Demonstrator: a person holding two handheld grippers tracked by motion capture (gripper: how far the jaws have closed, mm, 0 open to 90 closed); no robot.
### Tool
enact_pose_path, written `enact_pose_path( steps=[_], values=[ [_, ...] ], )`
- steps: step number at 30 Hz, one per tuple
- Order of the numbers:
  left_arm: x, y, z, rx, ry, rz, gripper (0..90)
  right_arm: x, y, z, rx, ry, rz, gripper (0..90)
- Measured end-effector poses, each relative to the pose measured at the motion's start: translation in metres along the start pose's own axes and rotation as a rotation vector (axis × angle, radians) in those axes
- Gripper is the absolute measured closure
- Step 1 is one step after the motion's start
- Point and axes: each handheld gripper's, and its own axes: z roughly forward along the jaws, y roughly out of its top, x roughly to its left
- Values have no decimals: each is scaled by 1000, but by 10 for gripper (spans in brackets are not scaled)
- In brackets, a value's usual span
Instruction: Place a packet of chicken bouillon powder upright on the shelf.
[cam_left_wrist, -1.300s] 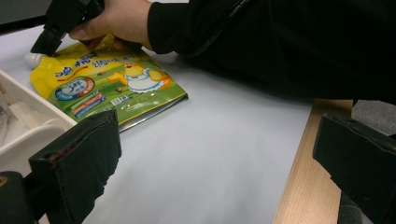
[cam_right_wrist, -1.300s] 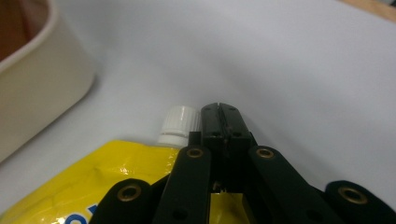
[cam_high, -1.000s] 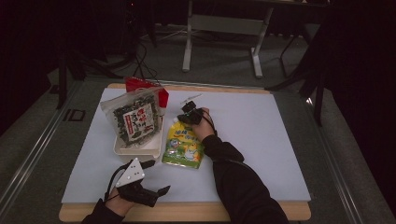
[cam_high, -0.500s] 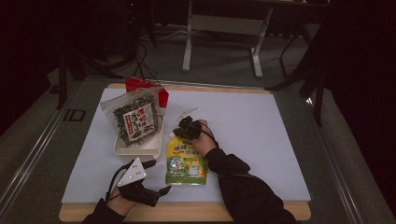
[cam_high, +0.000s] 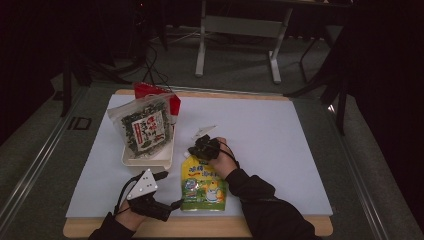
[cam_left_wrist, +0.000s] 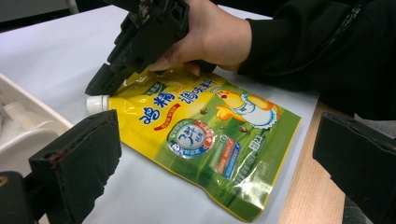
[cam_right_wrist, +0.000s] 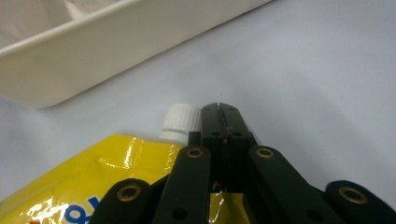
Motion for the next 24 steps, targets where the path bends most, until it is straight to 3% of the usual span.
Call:
enact_pose_path(
  steps=[3, 4, 9, 10, 11, 16, 20, 24],
  values=[
    [0, 0, 0, 1, 0, 1, 22, -1, 1, -4, -4, -4, 7, 862],
    [0, 0, 0, 0, -1, 0, 23, -5, 1, -17, -27, -16, 13, 849],
    [1, 0, 1, 1, 2, -3, 22, -11, 1, -45, -40, -36, 7, 812],
    [0, 0, 1, 5, 4, 1, 22, -11, 1, -45, -40, -36, 7, 800],
    [0, 0, 2, 6, 3, 2, 23, -14, -1, -62, -38, -48, -1, 760],
    [0, 0, 3, 12, 2, 5, 23, -24, -10, -90, -5, -52, 5, 668],
    [0, 0, 3, 12, 3, 5, 23, -28, -22, -100, 22, -52, 26, 583],
    [1, -1, 4, 13, 4, 3, 23, -34, -32, -100, 42, -48, 57, 514]
  ],
)
